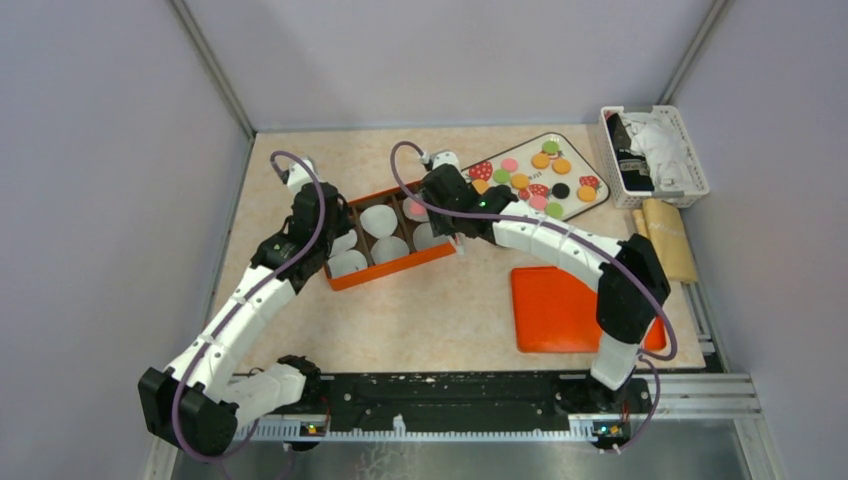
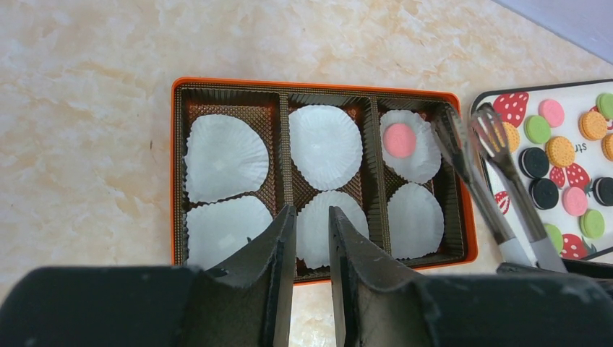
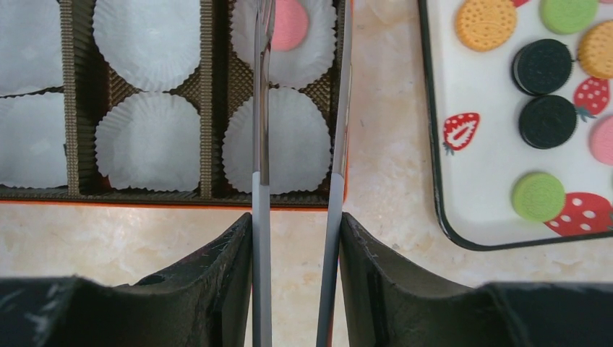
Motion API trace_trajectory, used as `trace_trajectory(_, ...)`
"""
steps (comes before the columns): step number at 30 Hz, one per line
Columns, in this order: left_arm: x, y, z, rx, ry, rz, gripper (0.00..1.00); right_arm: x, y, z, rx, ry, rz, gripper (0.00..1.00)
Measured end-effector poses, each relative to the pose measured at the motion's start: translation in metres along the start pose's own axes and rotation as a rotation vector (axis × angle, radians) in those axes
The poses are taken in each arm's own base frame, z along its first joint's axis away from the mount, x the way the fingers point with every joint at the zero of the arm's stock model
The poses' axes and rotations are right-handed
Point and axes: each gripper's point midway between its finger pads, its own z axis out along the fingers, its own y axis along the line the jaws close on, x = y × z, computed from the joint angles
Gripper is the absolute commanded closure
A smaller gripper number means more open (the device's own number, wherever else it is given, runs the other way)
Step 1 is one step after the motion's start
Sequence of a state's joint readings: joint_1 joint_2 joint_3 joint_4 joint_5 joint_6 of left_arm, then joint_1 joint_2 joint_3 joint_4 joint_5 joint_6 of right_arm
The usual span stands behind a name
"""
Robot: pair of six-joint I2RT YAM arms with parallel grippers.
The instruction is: Pack the cookies
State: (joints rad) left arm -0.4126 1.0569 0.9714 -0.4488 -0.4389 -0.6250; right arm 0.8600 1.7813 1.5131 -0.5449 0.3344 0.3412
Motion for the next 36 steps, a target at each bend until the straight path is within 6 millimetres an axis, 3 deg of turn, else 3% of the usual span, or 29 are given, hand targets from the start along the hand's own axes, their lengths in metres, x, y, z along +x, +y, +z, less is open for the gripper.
trace_trajectory(6, 0.001, -0.001, 0.0, 0.006, 0.004, 0.0, 0.71, -0.01, -0.032, -0.028, 0.072, -0.053, 0.033, 0.59)
trace_trajectory(9, 0.002, -0.003, 0.0, 0.014, 0.01, -0.001, 0.72, -0.007, -0.061, -0.045, 0.104, -0.071, 0.079, 0.59)
trace_trajectory(12, 0.005, -0.005, 0.003, 0.022, 0.023, 0.001, 0.73, 0.001, -0.084, -0.048, 0.141, -0.067, 0.116, 0.59)
trace_trajectory(15, 0.011, -0.007, 0.008, 0.022, 0.043, 0.008, 0.73, 0.018, -0.097, -0.039, 0.175, -0.03, 0.126, 0.59)
trace_trajectory(22, 0.014, -0.008, 0.01, 0.028, 0.056, 0.011, 0.73, 0.052, -0.098, -0.018, 0.183, 0.05, 0.115, 0.59)
trace_trajectory(36, 0.014, -0.008, 0.01, 0.028, 0.056, 0.012, 0.72, 0.075, -0.112, 0.029, 0.228, 0.141, 0.136, 0.59)
